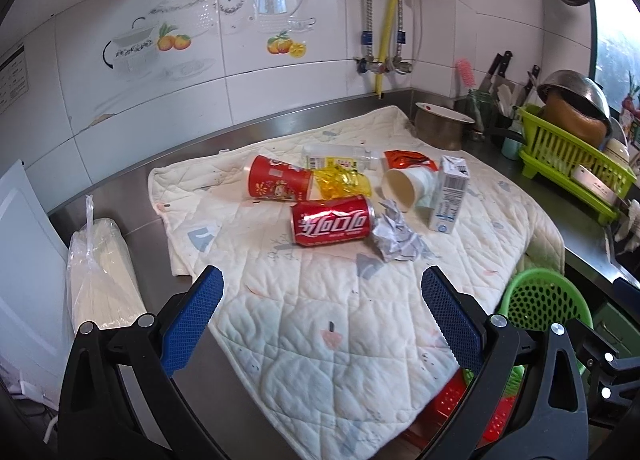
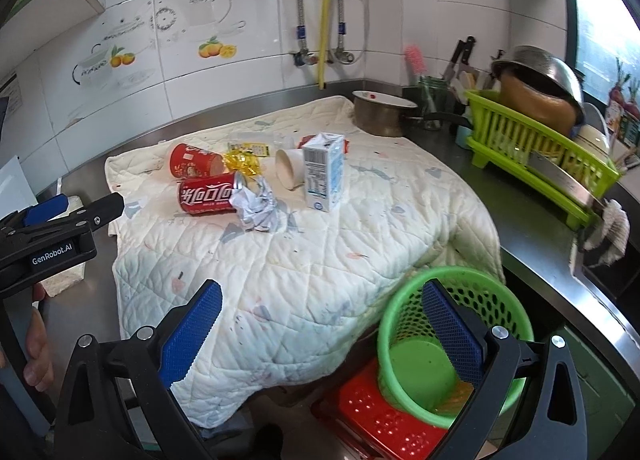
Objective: Collect trash
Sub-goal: 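Grasp the crumpled grey paper with the right tool while the left tool reaches the red Coca-Cola can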
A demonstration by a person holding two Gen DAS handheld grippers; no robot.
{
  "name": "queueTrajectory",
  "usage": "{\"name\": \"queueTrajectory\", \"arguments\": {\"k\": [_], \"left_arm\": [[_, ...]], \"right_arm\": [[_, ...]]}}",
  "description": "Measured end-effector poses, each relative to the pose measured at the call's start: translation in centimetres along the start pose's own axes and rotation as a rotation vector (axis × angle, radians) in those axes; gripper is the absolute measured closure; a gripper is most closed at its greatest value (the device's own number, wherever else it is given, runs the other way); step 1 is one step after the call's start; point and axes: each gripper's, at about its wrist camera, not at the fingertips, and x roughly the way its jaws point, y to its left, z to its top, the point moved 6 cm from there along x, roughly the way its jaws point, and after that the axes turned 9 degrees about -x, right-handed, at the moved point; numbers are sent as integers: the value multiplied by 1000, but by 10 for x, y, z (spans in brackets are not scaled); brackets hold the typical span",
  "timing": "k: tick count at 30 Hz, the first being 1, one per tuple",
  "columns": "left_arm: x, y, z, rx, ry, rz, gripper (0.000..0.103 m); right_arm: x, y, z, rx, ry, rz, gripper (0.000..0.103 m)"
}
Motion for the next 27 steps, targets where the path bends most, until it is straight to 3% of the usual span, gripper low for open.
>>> {"name": "queueTrajectory", "arguments": {"k": [14,27], "left_arm": [[48,24,21,7,33,3,11],[107,34,36,80,99,-87,22]], "right_arm": [[71,34,41,-71,15,107,7],[161,60,66,-116,92,165,7]]}}
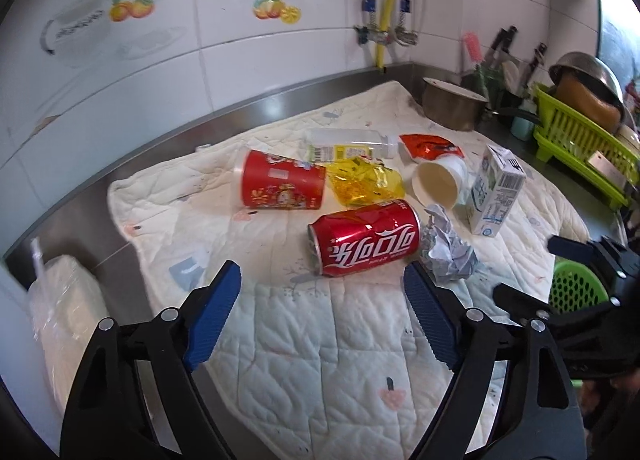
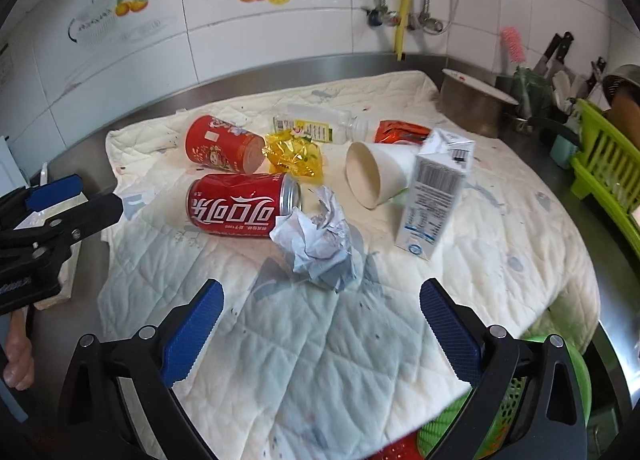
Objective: Collect trash
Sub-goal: 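Grasp the crumpled grey paper with the right tool while the left tool reaches the red Coca-Cola can, then drop the grey paper into the green basket with the right tool while the left tool grasps the red can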
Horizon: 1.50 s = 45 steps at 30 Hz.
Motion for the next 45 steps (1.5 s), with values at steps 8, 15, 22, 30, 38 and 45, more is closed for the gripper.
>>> {"name": "queueTrajectory", "arguments": {"k": [8,15,22,30,38,45], "left_arm": [[32,-12,10,147,44,-117,23],[62,-26,13,298,96,-231,22],[89,-34,18,406,132,-303,18],[117,-44,16,526,201,-362,15],[143,-51,13,556,265,-391,15],[145,-62,5,568,281,-404,27]], "right_arm": [[49,0,12,-20,56,14,16],[81,-8,14,-19,110,9,23],[97,-12,11,0,146,33,41],[93,-11,9,27,149,47,54],[55,-16,-1,58,121,43,54],[10,-45,-30,130,107,-35,54]]}}
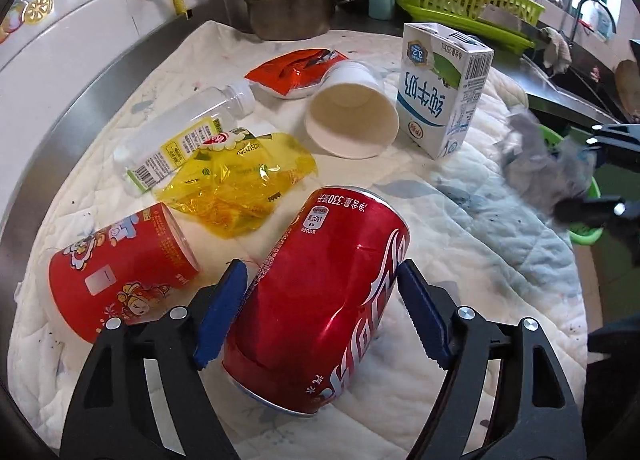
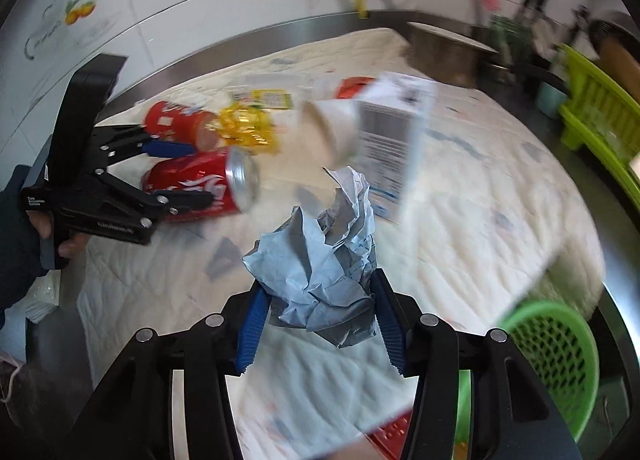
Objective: Collect trash
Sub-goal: 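Drop the grey paper into the green basket with the right tool while the left tool grasps the red can, then carry the red can over the green basket and open the left tool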
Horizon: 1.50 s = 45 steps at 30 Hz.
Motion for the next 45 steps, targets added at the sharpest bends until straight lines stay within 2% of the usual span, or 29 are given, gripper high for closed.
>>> {"name": "queueTrajectory", "arguments": {"k": [5,11,17,19,21,23,31,38,45], "left_arm": [[-6,-8,-2,-17,-16,35,30],[-21,-28,-5,-51,-42,27,33],[-36,-72,-1,-77,-68,-36,35],[-39,-91,2,-75,-77,-60,35],[-41,-114,6,-64,-87,-89,36],[-42,-132,9,-53,-94,-114,36],[-22,-216,23,-17,-70,-204,37],[23,-281,25,-12,33,-257,38],[68,-335,18,-1,132,-276,43]], "right_arm": [[-24,-41,-35,93,10,-106,54],[-28,-92,-86,194,83,-234,53],[-18,-130,-135,259,173,-294,51],[-17,-140,-149,277,195,-306,48],[-18,-145,-157,290,204,-310,41],[-25,-151,-165,301,196,-328,33],[-72,-158,-177,312,124,-353,25],[-127,-163,-176,314,29,-400,21],[-156,-167,-188,330,4,-428,20]]}}
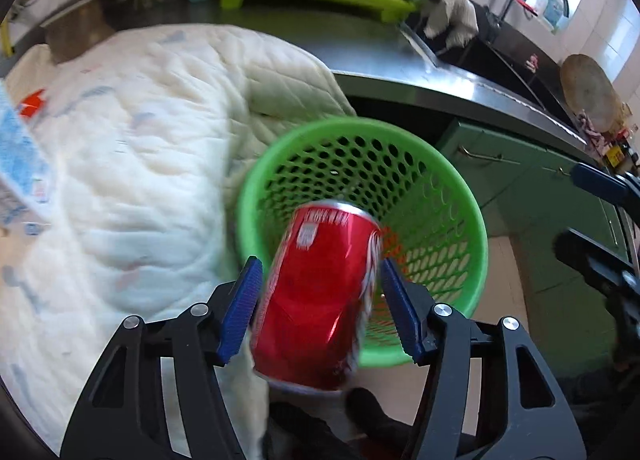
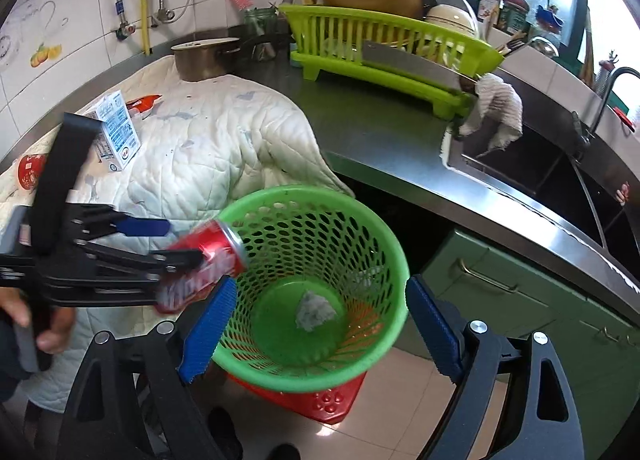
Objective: Collect trash
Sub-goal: 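Carry the red can over the green basket and open the left tool, then grasp the white milk carton with the right tool while the left tool grasps the red plastic cup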
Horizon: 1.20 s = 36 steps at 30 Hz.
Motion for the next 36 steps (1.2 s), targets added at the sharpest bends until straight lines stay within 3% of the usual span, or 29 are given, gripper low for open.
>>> {"name": "queueTrajectory", "arguments": {"k": [7,14,27,36], "left_arm": [[21,-10,-6,-23,43,-8,39],[-6,6,-6,-44,-6,16,34],[-96,98,-14,-181,-171,164,28],[-156,190,-41,-321,-245,300,26]], "right_arm": [[-4,-4,-6,4,1,5,20],[-3,2,6,-4,-22,29,20],[4,64,69,-107,-113,139,20],[11,148,125,-211,-183,243,20]]}}
